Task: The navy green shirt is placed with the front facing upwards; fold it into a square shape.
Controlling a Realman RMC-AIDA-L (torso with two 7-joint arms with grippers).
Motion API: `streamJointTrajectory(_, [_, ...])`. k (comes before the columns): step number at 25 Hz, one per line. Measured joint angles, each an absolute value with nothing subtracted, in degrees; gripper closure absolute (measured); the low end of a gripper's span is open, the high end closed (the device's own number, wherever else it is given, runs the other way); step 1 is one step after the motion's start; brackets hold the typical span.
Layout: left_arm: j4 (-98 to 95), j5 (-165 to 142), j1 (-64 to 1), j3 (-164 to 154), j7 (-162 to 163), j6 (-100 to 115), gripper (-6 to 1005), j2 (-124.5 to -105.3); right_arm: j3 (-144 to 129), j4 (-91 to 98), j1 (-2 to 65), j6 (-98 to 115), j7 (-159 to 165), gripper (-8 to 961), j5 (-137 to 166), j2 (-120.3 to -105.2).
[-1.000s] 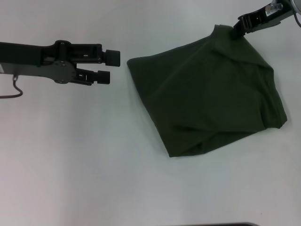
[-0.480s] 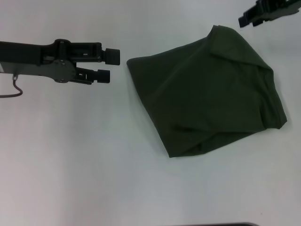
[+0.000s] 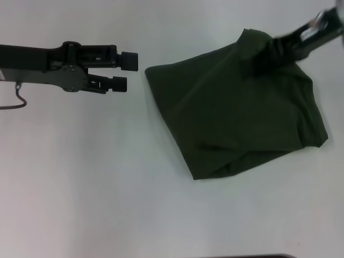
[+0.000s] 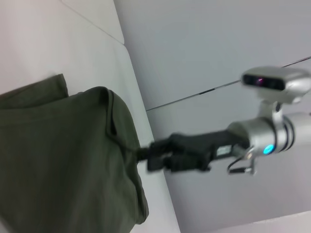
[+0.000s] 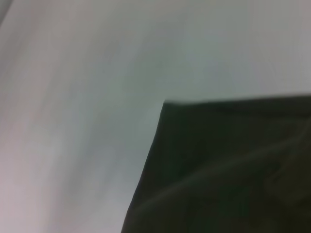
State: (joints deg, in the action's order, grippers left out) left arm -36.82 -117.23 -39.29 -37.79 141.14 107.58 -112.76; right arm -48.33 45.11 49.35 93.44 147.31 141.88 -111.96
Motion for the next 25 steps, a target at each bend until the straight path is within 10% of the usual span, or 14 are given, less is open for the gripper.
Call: streamJointTrajectory(25, [-36.8, -117.2, -39.8, -37.8, 141.1, 107.7, 54, -113.29, -53.6, 48.3, 49.8, 85.9, 150.3, 541, 148.2, -114.56])
